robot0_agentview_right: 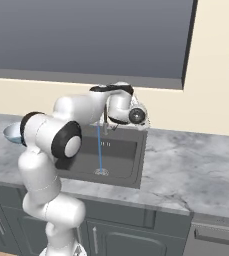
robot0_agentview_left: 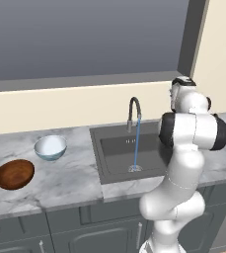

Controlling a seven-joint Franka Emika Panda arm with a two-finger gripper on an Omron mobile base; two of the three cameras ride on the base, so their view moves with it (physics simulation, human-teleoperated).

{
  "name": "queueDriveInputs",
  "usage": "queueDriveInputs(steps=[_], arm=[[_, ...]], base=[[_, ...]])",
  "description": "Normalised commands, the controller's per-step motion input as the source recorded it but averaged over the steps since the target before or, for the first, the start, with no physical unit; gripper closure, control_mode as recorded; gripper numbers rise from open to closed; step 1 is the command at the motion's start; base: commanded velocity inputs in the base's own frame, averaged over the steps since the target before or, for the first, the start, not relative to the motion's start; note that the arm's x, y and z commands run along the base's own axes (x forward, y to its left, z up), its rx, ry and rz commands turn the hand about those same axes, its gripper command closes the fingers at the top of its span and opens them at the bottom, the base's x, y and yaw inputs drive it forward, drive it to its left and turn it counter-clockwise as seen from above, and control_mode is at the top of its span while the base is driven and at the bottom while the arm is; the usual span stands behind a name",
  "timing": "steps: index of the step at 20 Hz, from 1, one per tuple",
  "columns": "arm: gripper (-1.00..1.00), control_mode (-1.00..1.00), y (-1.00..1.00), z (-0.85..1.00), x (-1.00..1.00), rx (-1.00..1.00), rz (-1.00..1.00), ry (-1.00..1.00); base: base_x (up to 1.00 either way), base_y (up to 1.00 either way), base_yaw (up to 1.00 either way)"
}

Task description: Rinse each bowl for a few seconds and place them down in the sink or on the counter.

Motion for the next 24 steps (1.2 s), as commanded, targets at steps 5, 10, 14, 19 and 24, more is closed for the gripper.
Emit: queueDriveInputs(steps=[5,10,14,19,24], arm=[[-1.00,-1.00,-0.32,0.59,-0.44,0.18,-0.18,0.20],[-1.00,-1.00,-0.28,0.37,-0.49,0.15,-0.25,0.13],[-1.00,-1.00,-0.10,0.53,-0.44,0.03,-0.12,0.16],[-1.00,-1.00,0.01,0.54,-0.18,0.05,-0.05,0.29],[-1.00,-1.00,0.01,0.59,-0.30,0.04,-0.01,0.25]], base=[[0.00,0.00,0.00],[0.00,0.00,0.00],[0.00,0.00,0.00],[0.00,0.00,0.00],[0.00,0.00,0.00]])
